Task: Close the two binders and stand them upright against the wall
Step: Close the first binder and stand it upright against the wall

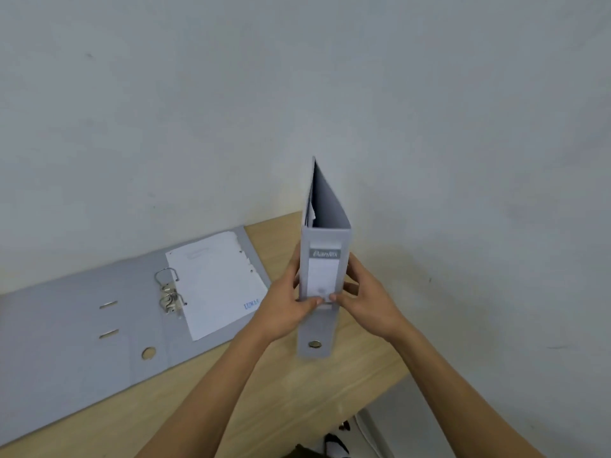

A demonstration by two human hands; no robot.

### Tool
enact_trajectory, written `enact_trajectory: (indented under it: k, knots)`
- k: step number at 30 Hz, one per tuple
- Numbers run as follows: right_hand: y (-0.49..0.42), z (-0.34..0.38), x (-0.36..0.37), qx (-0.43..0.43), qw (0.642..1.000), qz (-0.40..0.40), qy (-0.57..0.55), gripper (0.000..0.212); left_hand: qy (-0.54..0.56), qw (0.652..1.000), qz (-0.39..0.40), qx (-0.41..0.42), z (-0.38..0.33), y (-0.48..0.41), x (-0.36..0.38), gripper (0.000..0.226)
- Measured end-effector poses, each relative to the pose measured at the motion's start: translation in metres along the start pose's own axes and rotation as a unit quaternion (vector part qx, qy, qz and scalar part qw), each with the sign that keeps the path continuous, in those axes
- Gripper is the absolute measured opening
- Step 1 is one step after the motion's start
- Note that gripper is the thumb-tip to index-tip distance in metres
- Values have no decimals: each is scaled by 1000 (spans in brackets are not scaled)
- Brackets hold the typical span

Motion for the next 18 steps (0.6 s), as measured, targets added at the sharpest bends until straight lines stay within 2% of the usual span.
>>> enact_trajectory:
  k: [9,14,16,18]
  knots:
    - [-24,-65,-62,59,997,-56,-8,56,-57,998,-2,-41,16,-78,38,103]
    - [-47,-88,-81,48,996,-58,-36,54,-90,990,-1,-109,34,-121,38,114]
    - [-54,-99,-86,60,993,-92,-38,51,-97,987,0,-131,39,-134,39,116]
    - [-59,-112,-91,78,984,-158,-26,41,-96,985,-1,-142,40,-148,39,119]
Point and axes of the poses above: each hand's wrist, its own y-axis away from the middle knuckle, its own x-axis out of the palm, z = x × y, the point moved 5 cm from there along -y, towards the middle knuckle, and after that the axes turned 9 degrees about z, right-handed, at the moved point
